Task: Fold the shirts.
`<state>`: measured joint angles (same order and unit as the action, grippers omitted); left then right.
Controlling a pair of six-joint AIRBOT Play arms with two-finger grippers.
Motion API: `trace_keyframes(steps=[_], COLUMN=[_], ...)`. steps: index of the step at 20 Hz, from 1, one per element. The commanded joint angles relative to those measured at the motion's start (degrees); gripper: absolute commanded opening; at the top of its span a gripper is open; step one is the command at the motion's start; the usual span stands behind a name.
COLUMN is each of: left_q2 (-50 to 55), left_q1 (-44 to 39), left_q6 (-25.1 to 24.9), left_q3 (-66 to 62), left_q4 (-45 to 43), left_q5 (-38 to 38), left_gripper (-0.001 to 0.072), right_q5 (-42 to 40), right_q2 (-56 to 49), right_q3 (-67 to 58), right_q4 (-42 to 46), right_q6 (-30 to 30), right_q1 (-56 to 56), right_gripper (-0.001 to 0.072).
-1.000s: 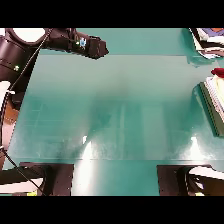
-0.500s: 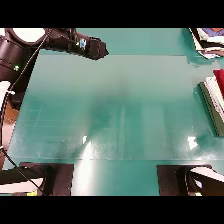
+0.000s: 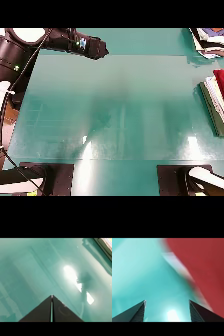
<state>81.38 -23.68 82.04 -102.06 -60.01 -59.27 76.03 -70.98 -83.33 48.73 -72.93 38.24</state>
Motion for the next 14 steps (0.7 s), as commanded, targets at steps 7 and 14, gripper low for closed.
trace_keyframes(steps=[7, 14], left_q2=[0.02, 0.02], left_q1=[-0.04, -0.04], left_q6=[0.04, 0.04], left_q3=[-0.02, -0.02], left_q4=[0.04, 0.04], left_q5=[0.33, 0.33], left_gripper=[0.0031, 0.0032], right_q5=[-5.57, -5.11], right_q2=[0.0, 0.0], right_q3=[-0.59, -0.59], right_q4=[-3.5, -3.56], right_q6=[5.95, 5.92], right_q1=[-33.77, -34.45], right_gripper=[0.0018, 0.0018])
